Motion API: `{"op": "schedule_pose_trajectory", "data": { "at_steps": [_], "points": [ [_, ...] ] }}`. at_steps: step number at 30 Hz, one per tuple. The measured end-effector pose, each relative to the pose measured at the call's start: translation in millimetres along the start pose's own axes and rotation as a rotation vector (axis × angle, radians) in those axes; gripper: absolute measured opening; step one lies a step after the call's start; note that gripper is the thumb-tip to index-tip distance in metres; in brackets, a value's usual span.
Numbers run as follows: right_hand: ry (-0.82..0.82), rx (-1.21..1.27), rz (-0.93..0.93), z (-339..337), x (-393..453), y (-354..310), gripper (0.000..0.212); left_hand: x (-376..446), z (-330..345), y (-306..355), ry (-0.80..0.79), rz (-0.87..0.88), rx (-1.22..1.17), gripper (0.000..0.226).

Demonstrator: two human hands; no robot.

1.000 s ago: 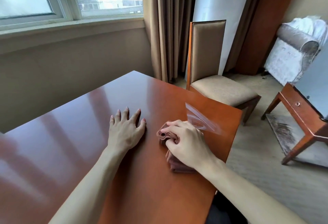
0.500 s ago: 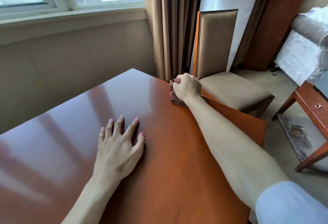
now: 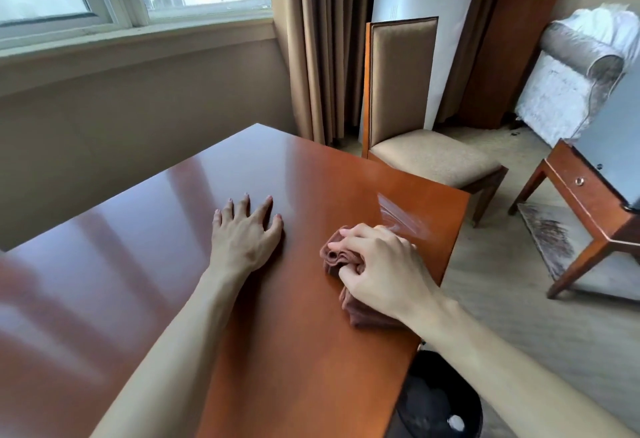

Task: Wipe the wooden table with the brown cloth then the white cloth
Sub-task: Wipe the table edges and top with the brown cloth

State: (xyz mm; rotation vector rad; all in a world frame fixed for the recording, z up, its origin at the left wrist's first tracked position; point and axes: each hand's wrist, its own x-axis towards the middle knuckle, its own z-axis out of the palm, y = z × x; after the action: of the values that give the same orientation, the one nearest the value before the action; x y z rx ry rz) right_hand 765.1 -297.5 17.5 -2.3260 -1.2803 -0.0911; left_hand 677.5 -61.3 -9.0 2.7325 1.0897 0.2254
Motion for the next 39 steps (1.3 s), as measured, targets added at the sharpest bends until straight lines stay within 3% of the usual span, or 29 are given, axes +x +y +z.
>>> {"op": "schedule_pose_trajectory", "data": {
  "at_steps": [4,13,18,22,30,34,39],
  "points": [
    [0.055,0.079,0.053,5.2,15.4,3.7,0.03,-1.6,-0.3,0.7,0.008,0.005,-0.012,0.059],
    [0.179,-0.113,0.22,39.4,218.4,79.9,0.028,2.9,7.8,-2.9,0.056,0.021,-0.003,0.06],
    [0.204,-0.092,0.287,47.6,275.0,91.2,0.024,4.8,8.3,-3.8,0.046,0.005,0.028,0.069],
    [0.215,-0.048,0.256,44.4,246.3,84.4,0.022,5.0,7.2,-3.1,0.033,0.005,0.055,0.072],
    [0.044,0.035,0.089,14.9,93.6,43.3,0.027,2.6,3.7,-1.4,-0.002,-0.003,0.03,0.059],
    [0.109,0.061,0.045,6.5,21.2,21.7,0.026,1.5,2.2,-0.9,-0.01,-0.003,0.011,0.059],
    [0.108,0.089,0.029,5.3,44.9,34.2,0.023,2.0,4.9,-2.0,0.013,0.007,0.004,0.058]
  ]
}}
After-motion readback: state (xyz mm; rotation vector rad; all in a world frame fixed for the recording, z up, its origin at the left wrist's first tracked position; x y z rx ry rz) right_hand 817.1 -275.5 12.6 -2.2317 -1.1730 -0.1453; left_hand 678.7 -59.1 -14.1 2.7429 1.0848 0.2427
